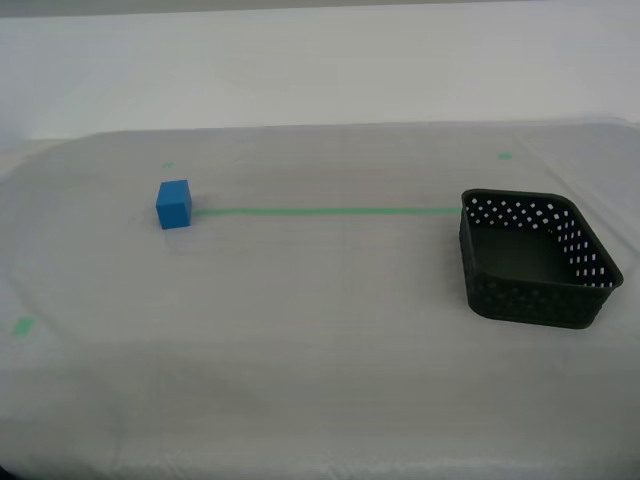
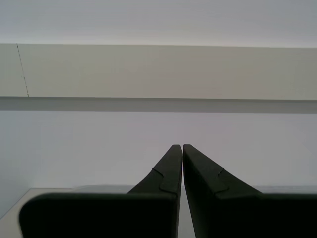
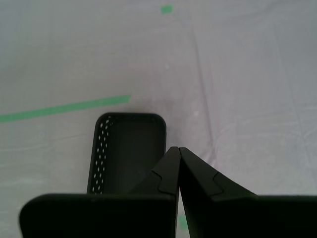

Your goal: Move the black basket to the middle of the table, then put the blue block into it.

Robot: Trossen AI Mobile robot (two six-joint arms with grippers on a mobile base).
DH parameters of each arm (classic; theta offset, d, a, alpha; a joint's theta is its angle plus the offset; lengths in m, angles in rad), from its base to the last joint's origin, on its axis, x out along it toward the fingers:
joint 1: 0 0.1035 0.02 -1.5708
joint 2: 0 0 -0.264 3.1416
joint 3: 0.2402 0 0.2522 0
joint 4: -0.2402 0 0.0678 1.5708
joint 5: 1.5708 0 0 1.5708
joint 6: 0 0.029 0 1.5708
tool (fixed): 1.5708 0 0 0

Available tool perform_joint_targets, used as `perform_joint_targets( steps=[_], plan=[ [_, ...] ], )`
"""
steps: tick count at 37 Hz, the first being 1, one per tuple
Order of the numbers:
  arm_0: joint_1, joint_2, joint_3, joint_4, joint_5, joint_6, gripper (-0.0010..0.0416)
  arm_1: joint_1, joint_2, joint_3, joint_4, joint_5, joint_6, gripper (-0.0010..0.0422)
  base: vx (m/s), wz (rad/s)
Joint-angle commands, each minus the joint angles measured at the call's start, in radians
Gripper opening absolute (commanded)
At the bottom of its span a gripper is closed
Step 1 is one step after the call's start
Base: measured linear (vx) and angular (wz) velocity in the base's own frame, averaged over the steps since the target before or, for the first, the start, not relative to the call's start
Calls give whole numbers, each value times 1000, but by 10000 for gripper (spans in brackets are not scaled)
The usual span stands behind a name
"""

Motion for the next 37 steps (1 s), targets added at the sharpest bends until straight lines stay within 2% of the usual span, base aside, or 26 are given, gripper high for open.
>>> perform_joint_targets(
  steps=[1, 9, 14, 23, 29, 37],
  plan=[
    [0, 3, 14, -63, -3, 12, 0, 0, 0, 0, 3, -1, 2, 0, 0, 0],
    [0, 33, 30, -233, -7, 11, 0, 0, 0, 0, 2, -1, 2, 0, 0, 0],
    [0, 62, 30, -286, -7, -2, 0, 0, 0, 0, 2, -1, 2, 0, 0, 0],
    [0, 145, 30, -288, -11, -4, 0, 0, 0, 0, 2, -1, 2, 0, 0, 0],
    [0, 215, 30, -248, -11, -16, 0, 0, 0, 0, 2, -1, 2, 0, 0, 0],
    [0, 275, 30, -177, -40, 3, 0, 0, 0, 0, 2, -1, 2, 0, 0, 0]
  ],
)
